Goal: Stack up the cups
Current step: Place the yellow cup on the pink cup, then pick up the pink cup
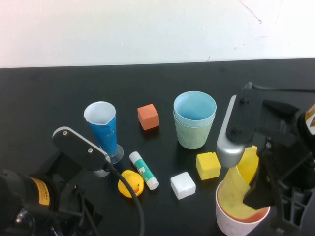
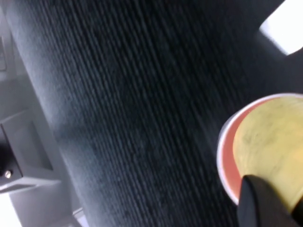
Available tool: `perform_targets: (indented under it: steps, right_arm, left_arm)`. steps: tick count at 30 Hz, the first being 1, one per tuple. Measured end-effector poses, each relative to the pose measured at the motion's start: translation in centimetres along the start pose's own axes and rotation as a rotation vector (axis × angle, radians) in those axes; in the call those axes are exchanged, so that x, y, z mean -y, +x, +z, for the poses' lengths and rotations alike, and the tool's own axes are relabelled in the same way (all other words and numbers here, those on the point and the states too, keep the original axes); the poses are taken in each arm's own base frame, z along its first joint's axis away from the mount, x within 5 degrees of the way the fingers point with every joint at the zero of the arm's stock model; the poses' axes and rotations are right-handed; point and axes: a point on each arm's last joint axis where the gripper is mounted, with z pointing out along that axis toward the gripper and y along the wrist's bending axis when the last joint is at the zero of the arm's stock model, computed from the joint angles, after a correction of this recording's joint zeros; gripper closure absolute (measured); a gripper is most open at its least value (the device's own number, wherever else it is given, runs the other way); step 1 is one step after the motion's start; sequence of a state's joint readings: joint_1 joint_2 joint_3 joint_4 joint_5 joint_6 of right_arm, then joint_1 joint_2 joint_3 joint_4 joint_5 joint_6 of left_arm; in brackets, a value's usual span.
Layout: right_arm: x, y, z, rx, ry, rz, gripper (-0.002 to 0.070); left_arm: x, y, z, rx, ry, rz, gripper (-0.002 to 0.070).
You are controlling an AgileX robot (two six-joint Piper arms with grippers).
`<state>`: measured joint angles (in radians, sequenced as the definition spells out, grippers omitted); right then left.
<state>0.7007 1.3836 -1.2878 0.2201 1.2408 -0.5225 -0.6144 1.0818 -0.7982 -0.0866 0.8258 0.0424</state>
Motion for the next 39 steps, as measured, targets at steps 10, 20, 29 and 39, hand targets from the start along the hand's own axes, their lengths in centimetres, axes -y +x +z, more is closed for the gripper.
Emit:
perform_targets:
  steps: [10, 20, 29, 39]
  right_arm:
    - [0.4, 0.7, 0.7, -0.057, 0.043, -0.014, 0.0615]
    - [1.1, 1.0, 0.6, -0.09, 0.112, 0.012, 0.0318]
    - [1.7, 1.1, 0.5, -0.09, 0.192, 0.071, 0.0304]
    - [3.3, -0.2, 4.1, -0.139, 0.176, 0.093, 0.0304]
  left_arm:
    - [0.0, 0.0, 0.0, 0.004, 0.002, -0.002, 0.0673]
    - [0.1, 0.0, 0.0, 0.005, 0.016, -0.02, 0.0673]
    - [0.2, -0.1, 0.0, 0.005, 0.022, -0.033, 0.0673]
    - [0.2, -0.1, 0.0, 0.005, 0.024, -0.039, 0.0673]
